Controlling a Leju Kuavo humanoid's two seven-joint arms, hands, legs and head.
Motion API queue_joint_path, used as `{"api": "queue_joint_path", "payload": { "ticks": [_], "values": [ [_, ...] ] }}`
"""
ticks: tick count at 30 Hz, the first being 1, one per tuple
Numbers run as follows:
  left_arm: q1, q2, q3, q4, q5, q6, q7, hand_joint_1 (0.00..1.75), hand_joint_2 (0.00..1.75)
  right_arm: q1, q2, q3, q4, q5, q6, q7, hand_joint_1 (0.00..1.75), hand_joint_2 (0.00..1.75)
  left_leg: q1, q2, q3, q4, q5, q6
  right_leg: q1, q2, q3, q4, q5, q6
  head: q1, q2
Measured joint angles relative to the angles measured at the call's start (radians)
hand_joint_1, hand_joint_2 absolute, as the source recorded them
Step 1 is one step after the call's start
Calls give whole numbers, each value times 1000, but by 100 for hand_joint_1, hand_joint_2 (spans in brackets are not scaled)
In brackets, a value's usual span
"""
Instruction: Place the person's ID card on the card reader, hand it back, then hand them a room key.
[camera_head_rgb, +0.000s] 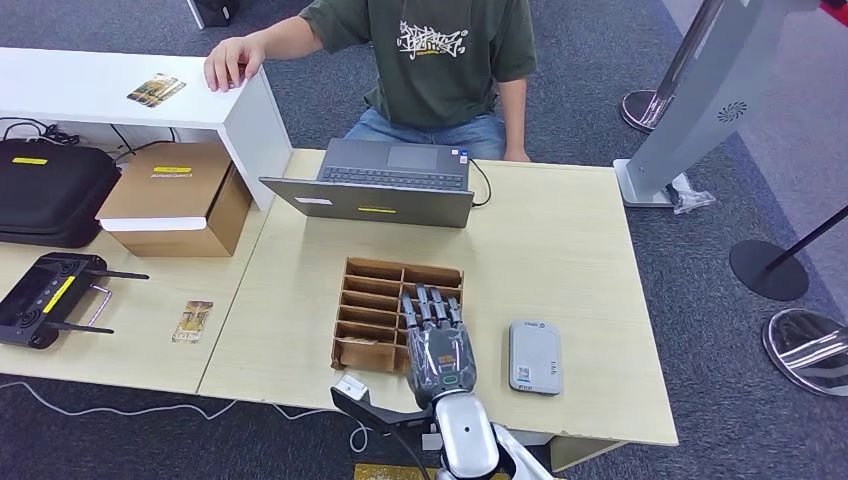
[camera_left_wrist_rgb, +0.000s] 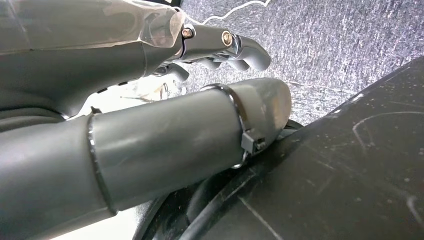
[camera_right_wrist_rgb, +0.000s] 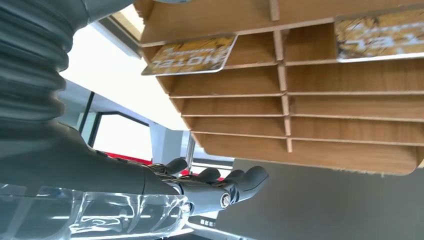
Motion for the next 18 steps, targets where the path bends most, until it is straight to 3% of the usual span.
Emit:
{"api": "queue_joint_path", "payload": {
  "ticks": [7, 18],
  "values": [
    [1, -3, 1, 0, -7, 2, 6, 0, 0, 30, -17, -23, -70, 8, 26, 11, 0, 175, 0, 0, 0, 0, 0, 0, 0, 0, 0, 0, 0, 0, 0, 0],
    [1, -5, 10, 0, -12, 3, 6, 0, 0, 39, -18, -47, -54, -2, 39, 6, 0, 175, 0, 0, 0, 0, 0, 0, 0, 0, 0, 0, 0, 0, 0, 0]
  ]
}}
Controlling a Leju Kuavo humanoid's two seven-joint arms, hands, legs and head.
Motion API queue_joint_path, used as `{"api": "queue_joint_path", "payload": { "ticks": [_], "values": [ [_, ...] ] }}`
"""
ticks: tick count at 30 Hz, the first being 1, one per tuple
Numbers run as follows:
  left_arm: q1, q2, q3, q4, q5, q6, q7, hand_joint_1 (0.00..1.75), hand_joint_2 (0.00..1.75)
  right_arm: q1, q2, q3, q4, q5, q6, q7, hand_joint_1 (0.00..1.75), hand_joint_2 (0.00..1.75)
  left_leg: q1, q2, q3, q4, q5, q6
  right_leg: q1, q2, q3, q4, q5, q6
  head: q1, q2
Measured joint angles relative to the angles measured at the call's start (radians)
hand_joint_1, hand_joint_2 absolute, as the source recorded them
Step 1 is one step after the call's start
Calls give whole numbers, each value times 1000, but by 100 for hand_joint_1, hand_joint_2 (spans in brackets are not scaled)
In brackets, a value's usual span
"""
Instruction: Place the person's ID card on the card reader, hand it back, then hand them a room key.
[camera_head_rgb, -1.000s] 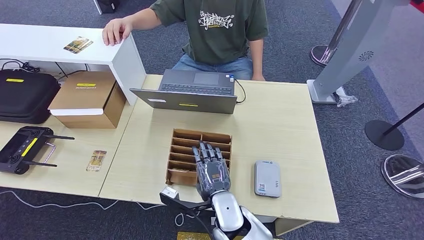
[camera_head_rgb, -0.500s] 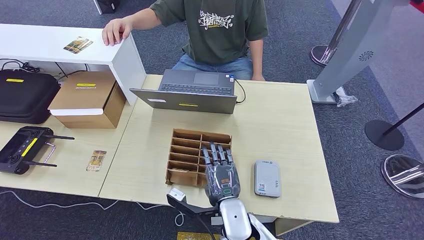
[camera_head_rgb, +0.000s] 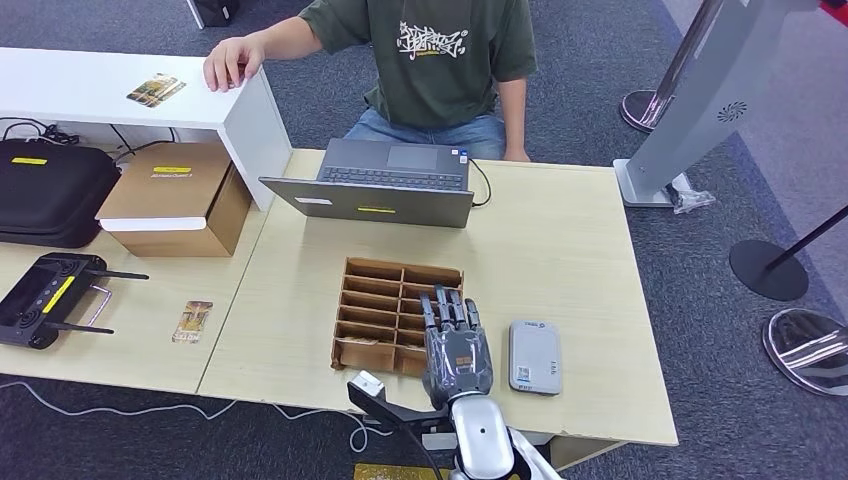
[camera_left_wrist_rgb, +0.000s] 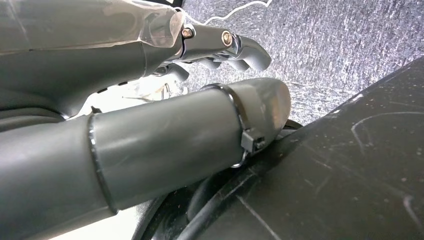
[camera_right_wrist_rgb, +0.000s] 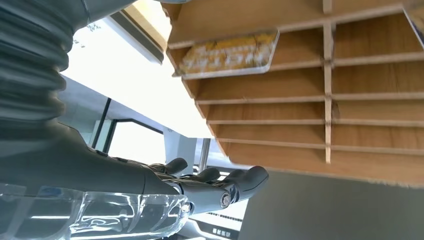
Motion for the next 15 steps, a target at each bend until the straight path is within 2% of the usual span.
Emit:
{"api": "queue_joint_path", "payload": {
  "ticks": [15],
  "values": [
    [2, -5, 5, 0, -10, 8, 9, 0, 0, -1, 0, -5, 76, -24, 6, -8, 0, 175, 0, 0, 0, 0, 0, 0, 0, 0, 0, 0, 0, 0, 0, 0]
  ]
}}
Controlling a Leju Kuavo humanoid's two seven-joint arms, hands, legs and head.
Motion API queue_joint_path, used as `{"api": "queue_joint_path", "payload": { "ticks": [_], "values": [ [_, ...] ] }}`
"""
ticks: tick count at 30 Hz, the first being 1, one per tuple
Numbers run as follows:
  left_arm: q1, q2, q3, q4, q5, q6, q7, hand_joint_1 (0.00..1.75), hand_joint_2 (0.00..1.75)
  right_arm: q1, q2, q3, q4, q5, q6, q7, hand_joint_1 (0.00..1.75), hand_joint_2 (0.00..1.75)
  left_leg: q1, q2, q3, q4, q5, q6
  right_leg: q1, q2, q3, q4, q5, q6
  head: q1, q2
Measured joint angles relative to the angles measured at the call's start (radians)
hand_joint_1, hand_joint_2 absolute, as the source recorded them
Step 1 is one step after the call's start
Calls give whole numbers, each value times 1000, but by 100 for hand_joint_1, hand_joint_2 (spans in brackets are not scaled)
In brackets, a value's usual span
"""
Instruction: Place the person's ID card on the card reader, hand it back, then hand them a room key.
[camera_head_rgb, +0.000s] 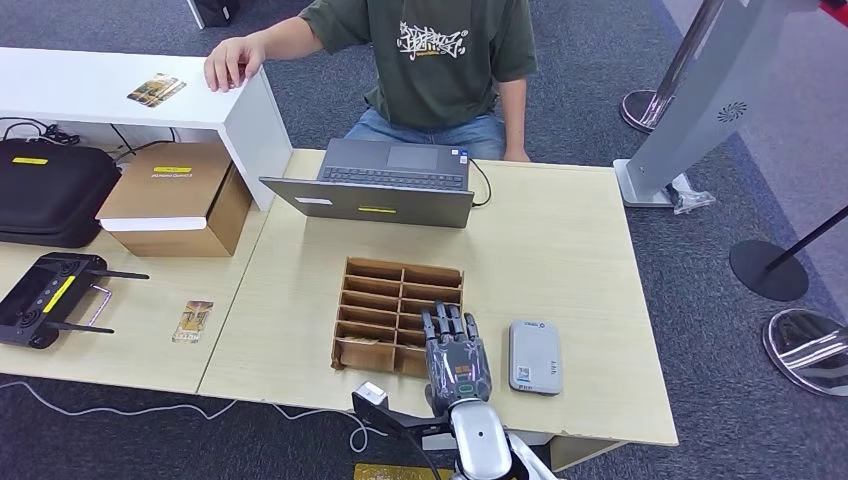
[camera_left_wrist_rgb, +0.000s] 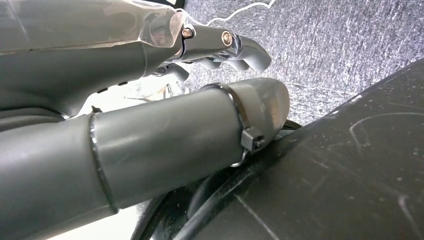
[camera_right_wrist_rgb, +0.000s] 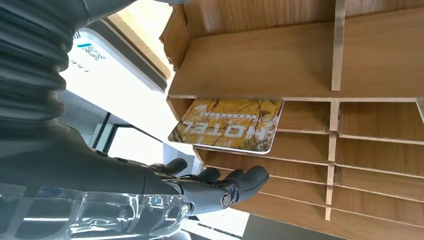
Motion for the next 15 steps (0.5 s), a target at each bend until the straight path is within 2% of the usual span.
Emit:
{"api": "queue_joint_path", "payload": {
  "ticks": [15],
  "values": [
    [1, 0, 2, 0, -1, 3, -2, 0, 0, 6, 0, -3, -53, 16, -13, 6, 0, 175, 0, 0, 0, 0, 0, 0, 0, 0, 0, 0, 0, 0, 0, 0]
  ]
}}
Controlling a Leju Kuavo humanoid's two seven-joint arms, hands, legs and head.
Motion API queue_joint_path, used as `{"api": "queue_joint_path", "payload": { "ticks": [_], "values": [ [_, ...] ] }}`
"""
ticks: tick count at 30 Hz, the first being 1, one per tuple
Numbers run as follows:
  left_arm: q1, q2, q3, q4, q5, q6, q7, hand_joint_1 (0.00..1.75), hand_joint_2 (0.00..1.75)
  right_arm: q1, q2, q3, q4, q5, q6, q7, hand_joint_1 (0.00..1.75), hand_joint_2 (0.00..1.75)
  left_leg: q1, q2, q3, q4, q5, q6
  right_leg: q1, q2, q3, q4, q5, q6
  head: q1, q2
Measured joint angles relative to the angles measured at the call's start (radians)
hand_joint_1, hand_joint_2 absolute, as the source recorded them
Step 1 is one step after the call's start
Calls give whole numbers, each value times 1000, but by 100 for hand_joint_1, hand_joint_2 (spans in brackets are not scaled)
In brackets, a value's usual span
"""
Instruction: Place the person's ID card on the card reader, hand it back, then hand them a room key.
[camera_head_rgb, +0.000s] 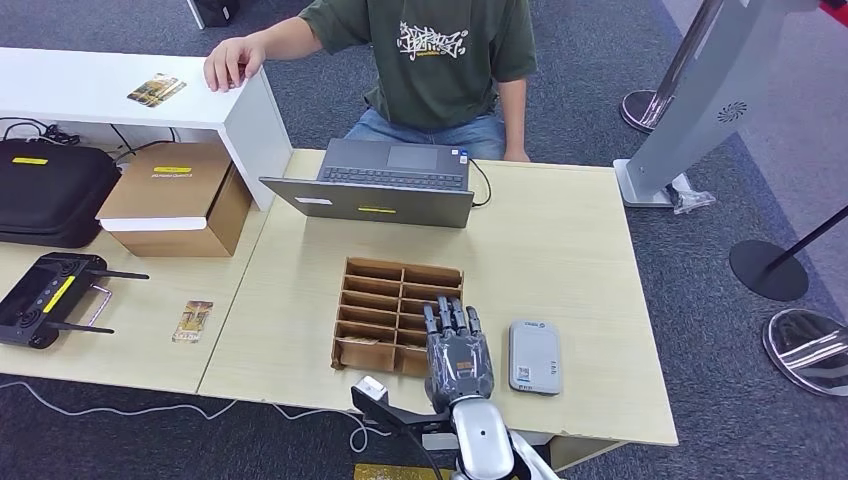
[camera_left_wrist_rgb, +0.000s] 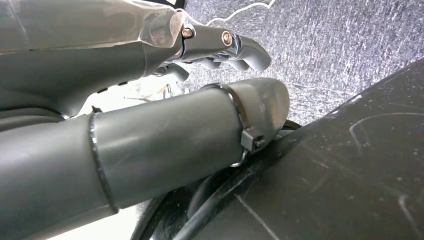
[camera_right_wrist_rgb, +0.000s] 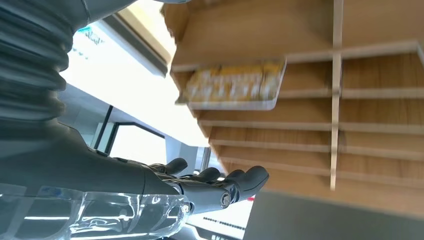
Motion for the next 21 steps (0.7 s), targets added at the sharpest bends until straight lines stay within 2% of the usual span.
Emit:
{"api": "queue_joint_path", "payload": {
  "ticks": [21],
  "values": [
    [2, 0, 0, 0, -4, 6, -2, 0, 0, 6, -3, 0, -51, -10, -4, -5, 0, 175, 0, 0, 0, 0, 0, 0, 0, 0, 0, 0, 0, 0, 0, 0]
  ]
}}
